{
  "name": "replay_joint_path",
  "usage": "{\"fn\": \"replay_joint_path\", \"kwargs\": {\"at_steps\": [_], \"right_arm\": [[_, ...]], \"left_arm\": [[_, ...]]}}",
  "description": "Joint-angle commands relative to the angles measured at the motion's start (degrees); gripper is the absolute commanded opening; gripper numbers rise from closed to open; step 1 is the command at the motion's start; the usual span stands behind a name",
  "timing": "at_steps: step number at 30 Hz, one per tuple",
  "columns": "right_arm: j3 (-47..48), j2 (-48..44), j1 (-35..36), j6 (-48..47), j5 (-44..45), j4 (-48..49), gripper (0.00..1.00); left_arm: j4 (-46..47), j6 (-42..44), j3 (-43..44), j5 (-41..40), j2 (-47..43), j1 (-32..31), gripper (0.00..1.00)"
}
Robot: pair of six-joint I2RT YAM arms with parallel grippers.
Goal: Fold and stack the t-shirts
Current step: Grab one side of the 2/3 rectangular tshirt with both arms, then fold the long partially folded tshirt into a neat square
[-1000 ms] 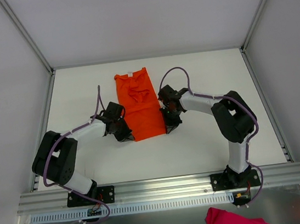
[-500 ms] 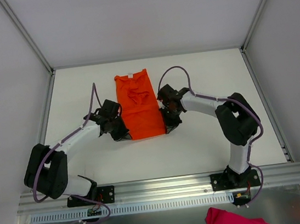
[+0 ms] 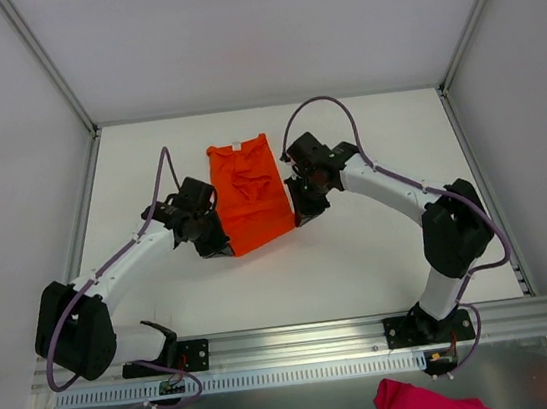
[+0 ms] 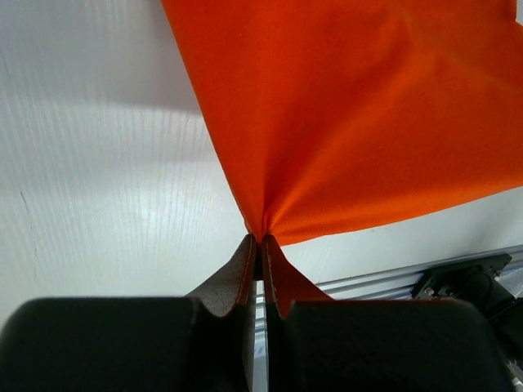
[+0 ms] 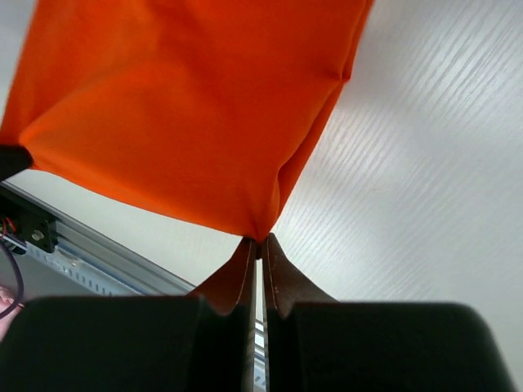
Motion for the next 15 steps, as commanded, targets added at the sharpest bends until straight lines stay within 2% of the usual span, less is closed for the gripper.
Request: {"fn": "replay_joint_path", "kwargs": {"at_steps": [1,5,15], "right_arm": [[6.4,-2.5,-0.4,-2.7,3.1,-5.8,0.01],[10.6,-2.2,-0.4,-4.3,4.2,-7.7,0.01],[14.1,0.6,-0.3,-5.8,4.6,-8.6,0.01]], "left_arm": [[-5.7,2.6,4.9,-1.3,-1.9,0.0,0.00],[-7.0,3.3,9.1,-2.2,-1.3,0.0,0.00],[-8.4,4.2,18.1,-3.3,3.3,0.5,0.00]]}}
